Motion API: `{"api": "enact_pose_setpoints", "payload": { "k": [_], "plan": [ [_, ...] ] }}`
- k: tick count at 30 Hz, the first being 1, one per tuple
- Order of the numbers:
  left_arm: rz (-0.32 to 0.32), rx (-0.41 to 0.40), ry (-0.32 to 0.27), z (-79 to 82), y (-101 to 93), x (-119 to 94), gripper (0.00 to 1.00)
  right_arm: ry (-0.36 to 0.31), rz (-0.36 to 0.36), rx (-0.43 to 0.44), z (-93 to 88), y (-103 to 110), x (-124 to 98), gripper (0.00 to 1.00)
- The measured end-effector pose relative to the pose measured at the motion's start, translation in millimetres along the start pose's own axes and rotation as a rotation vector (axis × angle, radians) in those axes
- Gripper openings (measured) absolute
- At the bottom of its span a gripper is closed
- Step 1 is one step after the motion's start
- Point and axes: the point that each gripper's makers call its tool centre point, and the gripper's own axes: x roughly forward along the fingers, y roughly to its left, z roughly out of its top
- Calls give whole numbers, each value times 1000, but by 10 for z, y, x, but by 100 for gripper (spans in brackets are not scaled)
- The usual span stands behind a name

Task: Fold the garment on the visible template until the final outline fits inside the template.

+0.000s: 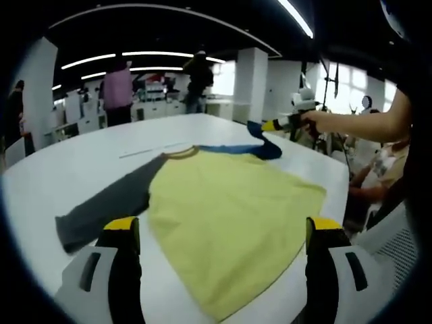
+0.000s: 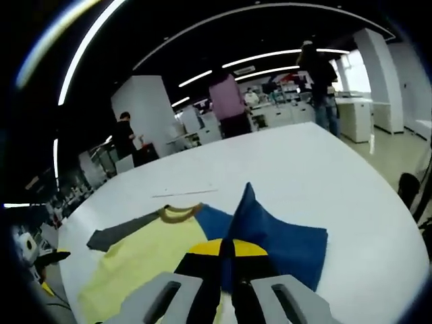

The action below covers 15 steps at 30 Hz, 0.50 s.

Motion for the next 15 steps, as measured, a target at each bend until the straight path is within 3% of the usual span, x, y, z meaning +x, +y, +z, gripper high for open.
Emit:
{"api": "enact_pose_setpoints", "payload": {
  "k": [15],
  "plan": [
    [6,-15,5,-45,20,-24,99,46,69,-53,-56,351,208,0]
  ]
}}
